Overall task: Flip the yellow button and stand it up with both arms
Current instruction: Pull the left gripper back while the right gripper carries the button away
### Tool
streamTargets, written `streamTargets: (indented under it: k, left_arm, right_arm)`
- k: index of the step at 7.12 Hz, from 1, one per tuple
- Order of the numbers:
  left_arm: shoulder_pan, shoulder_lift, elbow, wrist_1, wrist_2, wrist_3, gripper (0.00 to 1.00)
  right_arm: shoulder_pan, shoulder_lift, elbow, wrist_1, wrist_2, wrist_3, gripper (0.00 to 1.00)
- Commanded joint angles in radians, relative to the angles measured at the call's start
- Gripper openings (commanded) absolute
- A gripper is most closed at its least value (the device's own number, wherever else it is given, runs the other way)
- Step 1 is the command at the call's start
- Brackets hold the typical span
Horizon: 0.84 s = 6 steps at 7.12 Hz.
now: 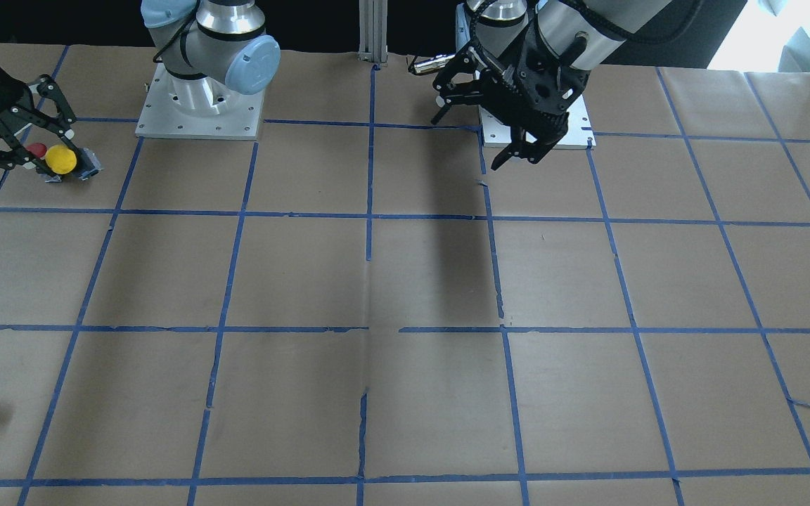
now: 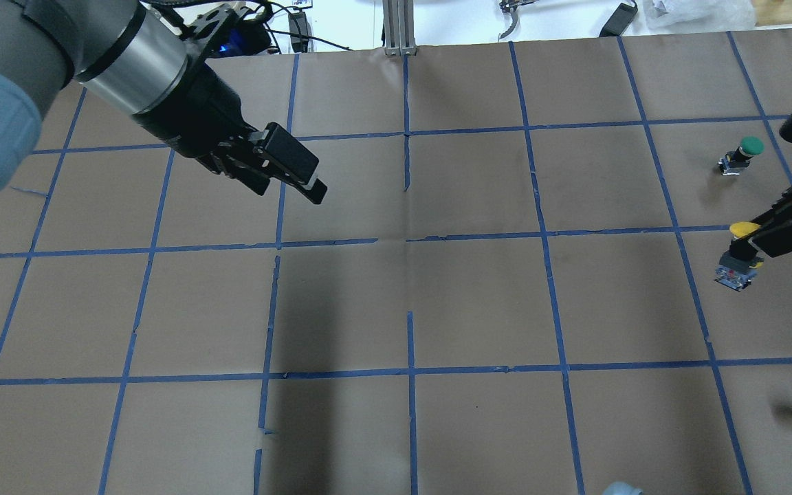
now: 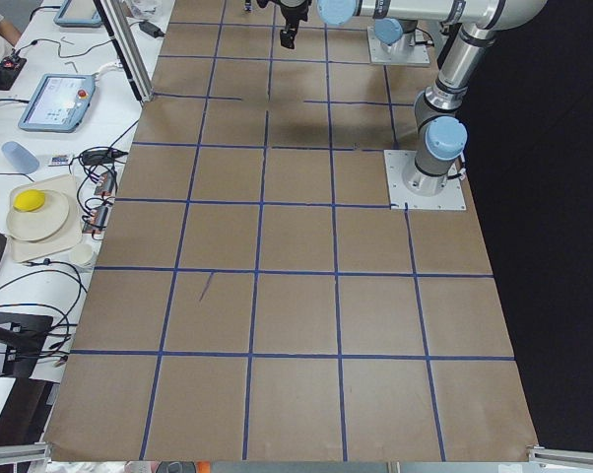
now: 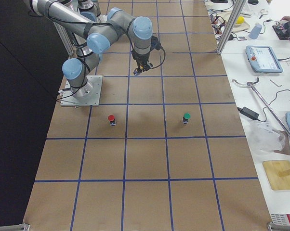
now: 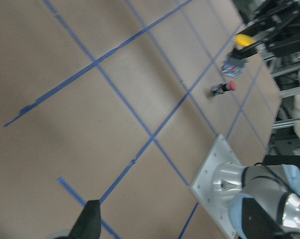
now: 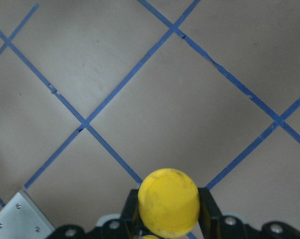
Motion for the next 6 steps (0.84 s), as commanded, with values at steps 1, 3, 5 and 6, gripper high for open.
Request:
streamTargets:
  k: [1, 3, 5, 6]
  left_arm:
    - [-0.005, 0.029, 0.012, 0.037, 0.210, -0.197, 1.00]
    - [-0.008, 0.047, -0.007, 0.039, 0.416, -0.330, 1.00]
    - [-0.013, 0.035, -0.015, 0.039, 0.416, -0.395, 1.00]
    - [-0.011, 0.040, -0.024, 0.042, 0.413, -0.397, 1.00]
  right_arm:
    - [-0.115, 0.006, 0.081, -0.143, 0.008, -0.333, 0.11]
    - [-0.129, 0.064, 0.085, -0.235, 0.010, -0.515, 0.11]
    - [-0.220, 0.159, 0.086, -0.274, 0.086, -0.721, 0.11]
    - [-0.262, 0.215, 0.083, -0.274, 0.123, -0.820, 0.12]
